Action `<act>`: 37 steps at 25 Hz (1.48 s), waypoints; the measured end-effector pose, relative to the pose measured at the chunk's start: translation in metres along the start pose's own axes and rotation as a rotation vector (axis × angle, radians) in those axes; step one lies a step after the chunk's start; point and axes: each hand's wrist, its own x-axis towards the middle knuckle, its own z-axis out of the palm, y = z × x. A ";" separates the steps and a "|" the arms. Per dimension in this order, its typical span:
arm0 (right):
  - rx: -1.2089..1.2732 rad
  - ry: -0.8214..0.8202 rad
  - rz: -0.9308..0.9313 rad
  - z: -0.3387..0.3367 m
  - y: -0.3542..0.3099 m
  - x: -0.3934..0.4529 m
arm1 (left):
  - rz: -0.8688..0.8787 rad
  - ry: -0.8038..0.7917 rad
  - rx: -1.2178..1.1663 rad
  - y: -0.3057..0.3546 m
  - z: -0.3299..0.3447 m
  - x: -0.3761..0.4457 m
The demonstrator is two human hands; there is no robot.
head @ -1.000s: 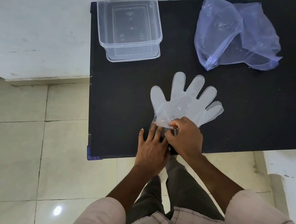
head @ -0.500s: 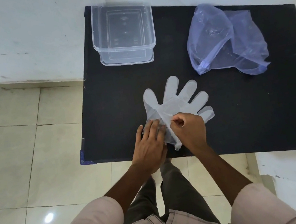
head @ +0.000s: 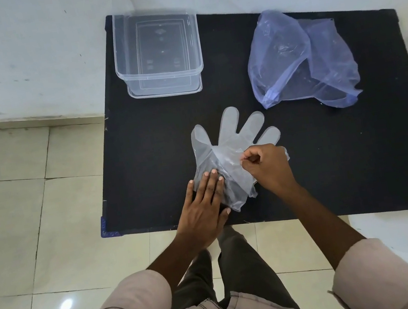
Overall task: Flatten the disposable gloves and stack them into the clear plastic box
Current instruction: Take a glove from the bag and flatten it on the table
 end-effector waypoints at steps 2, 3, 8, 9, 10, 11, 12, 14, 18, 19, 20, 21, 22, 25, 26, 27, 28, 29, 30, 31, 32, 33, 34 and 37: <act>-0.032 -0.032 0.003 -0.019 0.002 0.010 | 0.004 -0.015 0.005 -0.003 0.001 -0.001; -0.058 -0.053 0.002 -0.033 0.003 0.019 | 0.005 -0.025 0.009 -0.003 0.001 -0.001; -0.234 -0.077 0.048 -0.130 0.002 0.087 | -0.001 -0.058 0.015 -0.003 -0.002 -0.001; -0.267 -0.046 0.029 -0.148 0.000 0.100 | -0.001 -0.062 0.019 -0.002 -0.003 0.000; -0.314 -0.010 -0.008 -0.165 -0.003 0.109 | -0.002 -0.068 0.024 -0.001 -0.005 0.000; -0.356 0.014 -0.044 -0.180 -0.007 0.116 | -0.005 -0.079 0.027 0.000 -0.007 0.000; -0.379 0.025 -0.070 -0.192 -0.012 0.120 | -0.008 -0.088 0.033 0.000 -0.009 -0.001; -0.392 0.018 -0.110 -0.207 -0.022 0.121 | -0.018 -0.096 0.042 0.001 -0.012 0.000; -0.411 0.053 -0.185 -0.221 -0.040 0.104 | -0.037 -0.098 0.031 0.001 -0.022 0.001; -0.418 0.074 -0.200 -0.223 -0.044 0.099 | -0.038 -0.100 0.021 0.002 -0.026 0.002; -0.421 0.087 -0.212 -0.223 -0.048 0.094 | -0.045 -0.089 -0.010 0.004 -0.032 0.004; -0.416 0.091 -0.219 -0.222 -0.052 0.089 | -0.060 -0.052 -0.062 0.007 -0.040 0.006; -0.410 0.088 -0.223 -0.219 -0.055 0.084 | -0.078 0.018 -0.125 0.012 -0.048 0.008; -0.424 0.076 -0.231 -0.208 -0.061 0.069 | -0.078 0.230 -0.247 0.024 -0.066 0.022; -0.431 0.077 -0.234 -0.208 -0.063 0.065 | -0.055 0.217 -0.227 0.026 -0.068 0.025; -0.438 0.081 -0.234 -0.210 -0.066 0.063 | -0.035 0.165 -0.184 0.027 -0.068 0.028; -0.451 0.090 -0.232 -0.213 -0.068 0.062 | -0.024 0.098 -0.135 0.027 -0.065 0.028; -0.466 0.104 -0.226 -0.218 -0.070 0.063 | -0.025 0.040 -0.100 0.026 -0.060 0.027; -0.480 0.124 -0.213 -0.224 -0.072 0.066 | -0.033 0.003 -0.075 0.023 -0.054 0.026; -0.492 0.151 -0.194 -0.230 -0.073 0.069 | -0.037 -0.013 -0.057 0.020 -0.049 0.024; -0.501 0.181 -0.171 -0.235 -0.075 0.072 | -0.033 -0.019 -0.038 0.018 -0.045 0.023; -0.507 0.209 -0.152 -0.240 -0.075 0.075 | -0.026 -0.019 -0.023 0.017 -0.043 0.022; -0.513 0.229 -0.142 -0.244 -0.077 0.076 | -0.021 -0.023 -0.015 0.015 -0.042 0.022; -0.520 0.258 -0.162 -0.248 -0.084 0.074 | -0.035 -0.064 -0.028 0.016 -0.050 0.025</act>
